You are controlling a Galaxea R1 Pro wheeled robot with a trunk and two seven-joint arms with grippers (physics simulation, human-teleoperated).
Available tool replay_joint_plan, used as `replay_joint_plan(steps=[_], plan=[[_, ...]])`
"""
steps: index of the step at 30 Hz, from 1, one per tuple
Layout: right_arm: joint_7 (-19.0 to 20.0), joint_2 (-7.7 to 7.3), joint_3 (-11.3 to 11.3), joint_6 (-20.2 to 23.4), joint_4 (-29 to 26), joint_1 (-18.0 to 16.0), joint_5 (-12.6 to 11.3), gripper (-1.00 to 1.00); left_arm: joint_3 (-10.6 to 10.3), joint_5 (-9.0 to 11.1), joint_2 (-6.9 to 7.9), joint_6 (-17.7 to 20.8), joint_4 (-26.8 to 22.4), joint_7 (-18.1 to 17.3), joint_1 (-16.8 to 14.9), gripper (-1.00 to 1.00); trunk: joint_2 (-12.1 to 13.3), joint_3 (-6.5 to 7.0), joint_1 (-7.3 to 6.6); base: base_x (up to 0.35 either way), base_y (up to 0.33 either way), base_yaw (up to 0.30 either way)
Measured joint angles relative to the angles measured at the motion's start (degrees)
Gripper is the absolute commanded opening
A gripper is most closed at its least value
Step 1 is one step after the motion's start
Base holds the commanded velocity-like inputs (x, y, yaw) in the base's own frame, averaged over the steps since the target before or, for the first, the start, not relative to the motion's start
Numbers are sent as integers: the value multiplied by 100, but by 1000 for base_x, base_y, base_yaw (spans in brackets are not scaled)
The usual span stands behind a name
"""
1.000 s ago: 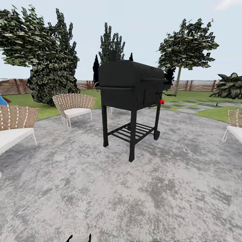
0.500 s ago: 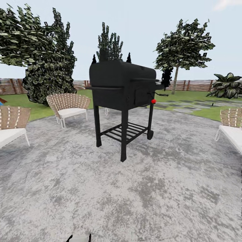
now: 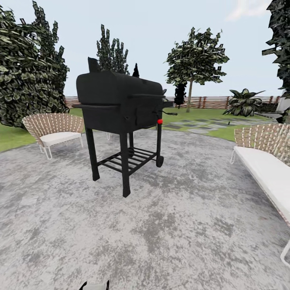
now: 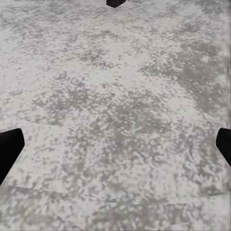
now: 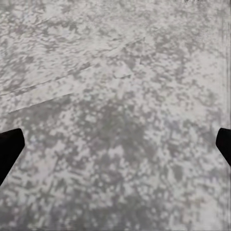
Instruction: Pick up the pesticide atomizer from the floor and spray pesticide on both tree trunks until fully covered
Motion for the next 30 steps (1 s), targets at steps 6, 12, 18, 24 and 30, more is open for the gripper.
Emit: replay_joint_plan(steps=[6,12,18,24,30], plan=[[0,0,1,0,1,0,0,100,0,5,0,0,-1,0,0,100,0,0,-1,279,-39,-292],[0,0,1,0,1,0,0,100,0,4,0,0,0,0,0,100,0,0,-1,312,0,-292],[0,-3,1,0,1,0,0,100,0,4,0,0,-1,0,0,100,0,0,2,65,0,-292],[0,-1,1,0,1,0,0,100,7,8,0,8,-1,1,0,100,0,0,-1,230,0,-263],[0,2,4,0,-4,-1,7,100,8,8,1,9,-3,3,1,100,0,0,-1,313,0,-44]])
